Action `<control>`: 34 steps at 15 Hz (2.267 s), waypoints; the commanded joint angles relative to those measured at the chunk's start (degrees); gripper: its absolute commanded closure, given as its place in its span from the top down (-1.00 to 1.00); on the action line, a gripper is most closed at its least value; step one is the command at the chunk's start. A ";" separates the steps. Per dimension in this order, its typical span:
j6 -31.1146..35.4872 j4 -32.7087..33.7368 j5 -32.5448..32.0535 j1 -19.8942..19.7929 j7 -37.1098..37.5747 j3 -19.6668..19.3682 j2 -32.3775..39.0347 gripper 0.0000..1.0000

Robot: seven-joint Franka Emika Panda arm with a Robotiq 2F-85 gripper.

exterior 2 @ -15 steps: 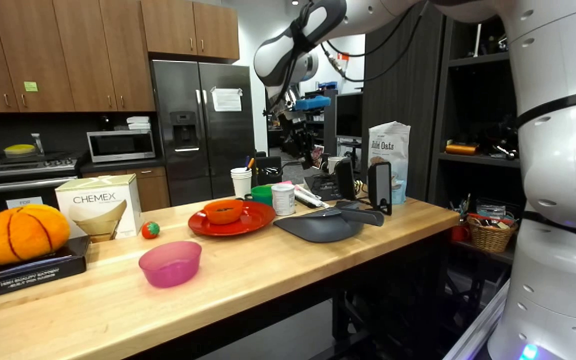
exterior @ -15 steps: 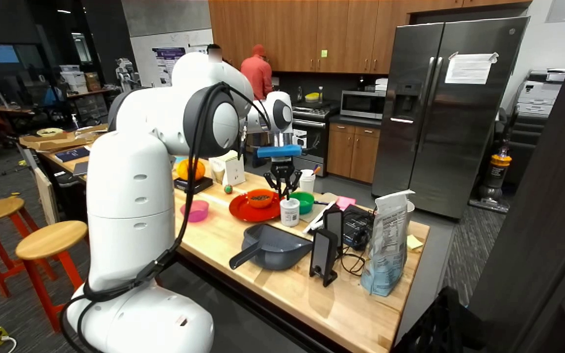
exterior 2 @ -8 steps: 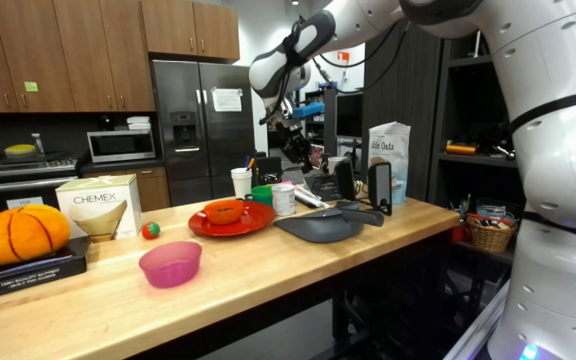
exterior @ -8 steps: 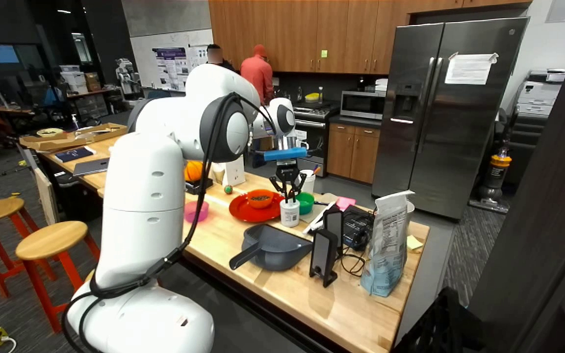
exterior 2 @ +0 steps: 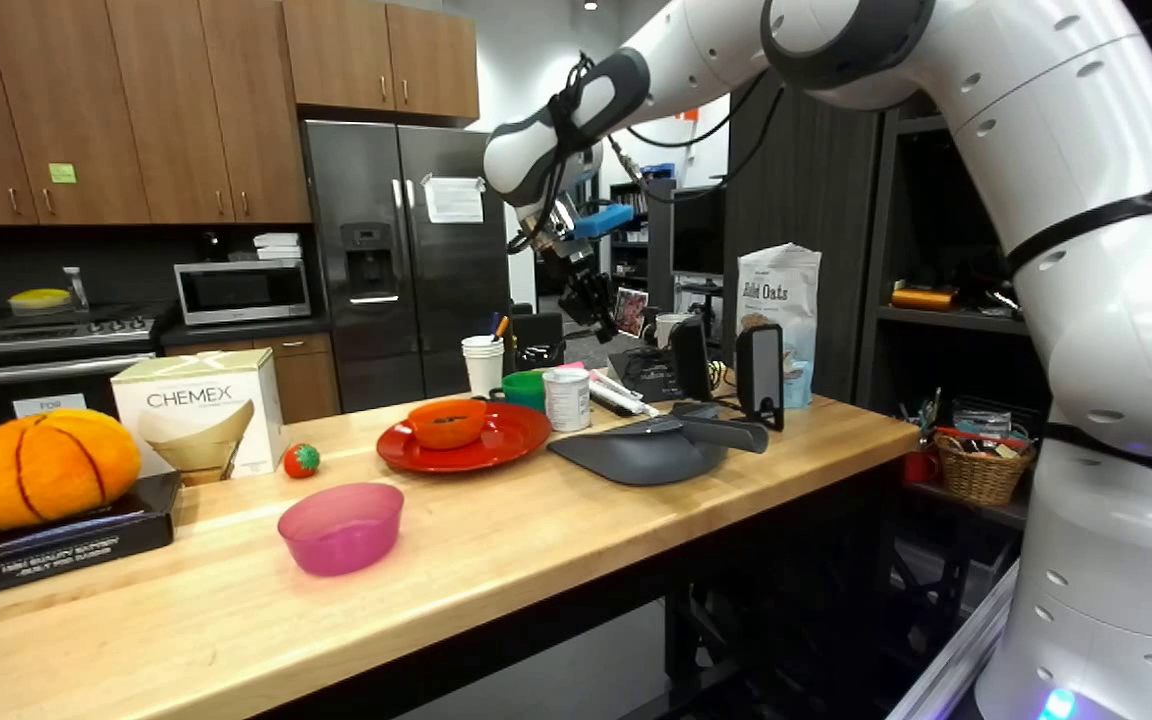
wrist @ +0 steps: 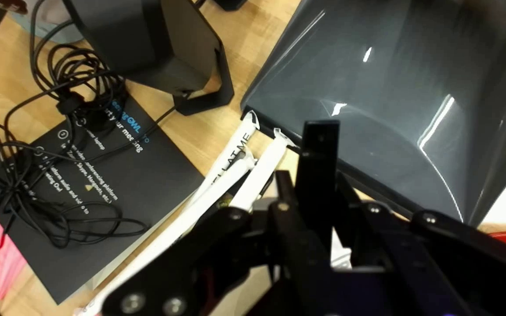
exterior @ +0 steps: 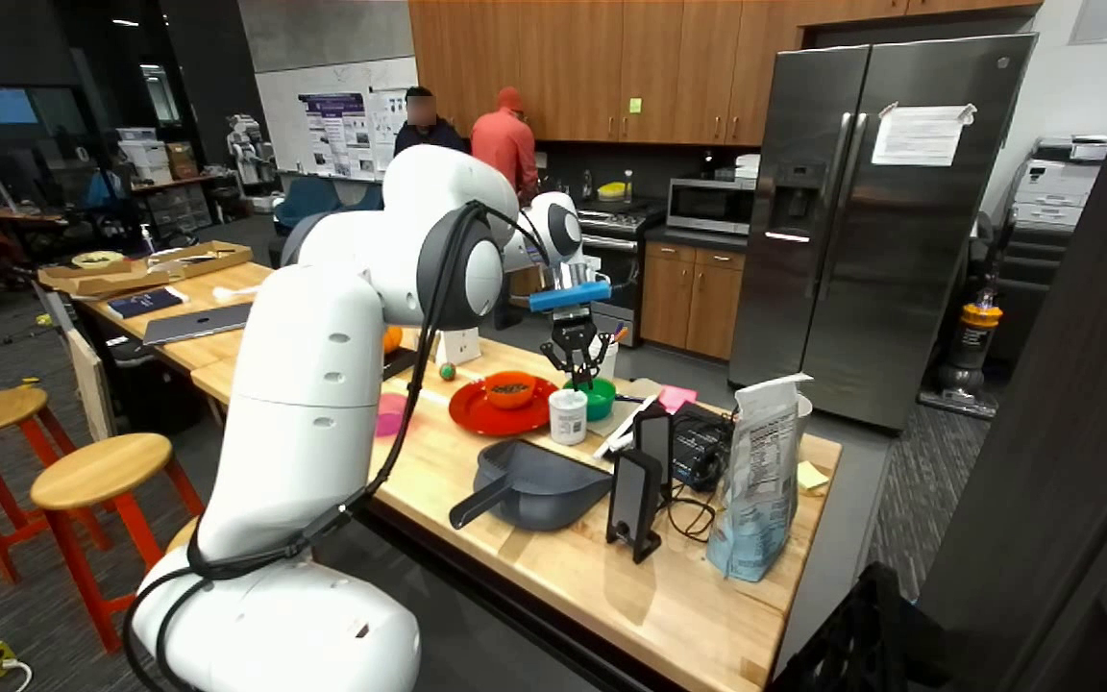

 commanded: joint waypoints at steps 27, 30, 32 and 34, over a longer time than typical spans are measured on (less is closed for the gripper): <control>-4.21 17.06 -6.82 2.15 -8.91 -0.71 16.76 -0.88; -4.69 17.88 -6.89 2.34 -9.31 -0.76 17.18 -0.88; -5.13 18.23 -6.89 2.50 -9.30 -0.78 17.27 -0.88; -5.43 18.57 -6.93 2.62 -9.33 -0.80 17.39 -0.88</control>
